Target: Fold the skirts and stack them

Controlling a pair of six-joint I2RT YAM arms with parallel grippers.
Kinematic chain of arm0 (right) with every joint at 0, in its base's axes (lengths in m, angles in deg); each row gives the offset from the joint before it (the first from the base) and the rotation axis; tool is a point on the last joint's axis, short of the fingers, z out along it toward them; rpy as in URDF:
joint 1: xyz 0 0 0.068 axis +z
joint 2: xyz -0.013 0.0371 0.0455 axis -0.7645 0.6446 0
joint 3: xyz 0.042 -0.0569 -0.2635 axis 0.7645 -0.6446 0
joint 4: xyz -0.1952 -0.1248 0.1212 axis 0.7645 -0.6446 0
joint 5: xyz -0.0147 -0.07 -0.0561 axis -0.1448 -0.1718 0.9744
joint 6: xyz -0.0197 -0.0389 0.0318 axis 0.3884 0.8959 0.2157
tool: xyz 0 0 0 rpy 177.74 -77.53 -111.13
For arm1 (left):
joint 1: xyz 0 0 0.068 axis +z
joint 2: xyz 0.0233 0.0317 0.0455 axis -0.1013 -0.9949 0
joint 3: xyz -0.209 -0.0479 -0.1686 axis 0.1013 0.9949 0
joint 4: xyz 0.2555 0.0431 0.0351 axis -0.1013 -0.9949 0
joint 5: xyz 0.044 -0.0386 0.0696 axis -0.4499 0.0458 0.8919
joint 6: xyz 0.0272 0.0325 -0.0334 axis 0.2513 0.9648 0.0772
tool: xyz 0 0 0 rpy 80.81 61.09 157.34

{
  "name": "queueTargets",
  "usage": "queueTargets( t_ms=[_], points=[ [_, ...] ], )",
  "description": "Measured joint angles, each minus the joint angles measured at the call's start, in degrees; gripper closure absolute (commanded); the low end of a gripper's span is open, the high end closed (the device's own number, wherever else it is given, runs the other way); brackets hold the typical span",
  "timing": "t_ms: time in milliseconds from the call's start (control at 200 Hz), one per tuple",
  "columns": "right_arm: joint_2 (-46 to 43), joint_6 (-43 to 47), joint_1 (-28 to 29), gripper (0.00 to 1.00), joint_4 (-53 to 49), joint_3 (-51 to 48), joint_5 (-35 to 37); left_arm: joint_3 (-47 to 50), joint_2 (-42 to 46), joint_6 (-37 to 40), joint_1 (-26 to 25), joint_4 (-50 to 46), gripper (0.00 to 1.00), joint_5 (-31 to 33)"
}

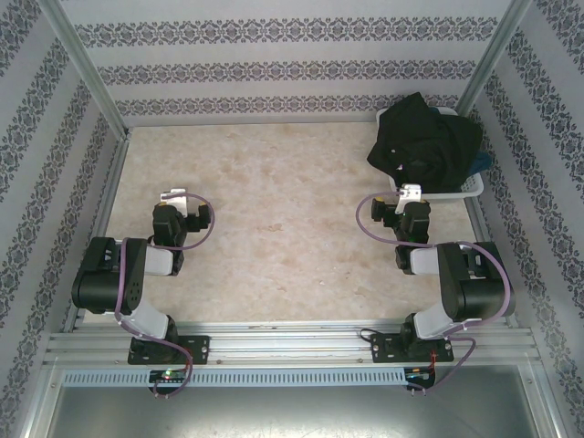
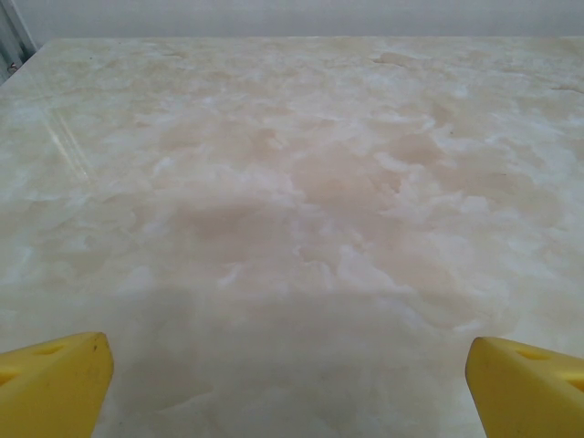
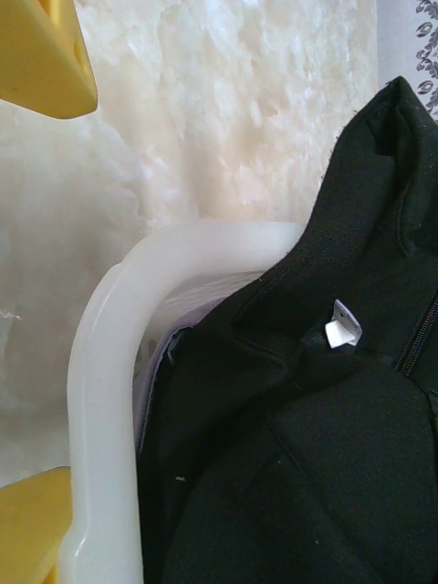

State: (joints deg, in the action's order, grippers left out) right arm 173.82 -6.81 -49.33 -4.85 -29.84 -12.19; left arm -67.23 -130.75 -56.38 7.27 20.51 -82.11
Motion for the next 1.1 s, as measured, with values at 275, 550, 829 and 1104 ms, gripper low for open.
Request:
queueTargets(
  t_ms=[275, 550, 829, 1104],
  points=[
    [0.0, 0.0, 0.0, 0.02, 0.0, 0.0, 0.0, 0.0, 0.0, 0.0, 0.0, 0.0, 0.00, 0.0],
    [0.0, 0.0, 0.0, 0.02, 0.0, 0.0, 0.0, 0.0, 0.0, 0.0, 0.0, 0.0, 0.00, 0.0],
    [-19.6, -0.8, 0.0, 0.02, -13.9, -0.6, 0.3, 1.2, 15.9, -2.0, -0.2, -9.9, 0.00, 5.0],
    [-31.7, -12.4, -6.3, 0.02, -40.9, 23.2, -1.3, -20.9, 33.0, -18.7, -0.3, -40.9, 0.00, 16.1]
  ],
)
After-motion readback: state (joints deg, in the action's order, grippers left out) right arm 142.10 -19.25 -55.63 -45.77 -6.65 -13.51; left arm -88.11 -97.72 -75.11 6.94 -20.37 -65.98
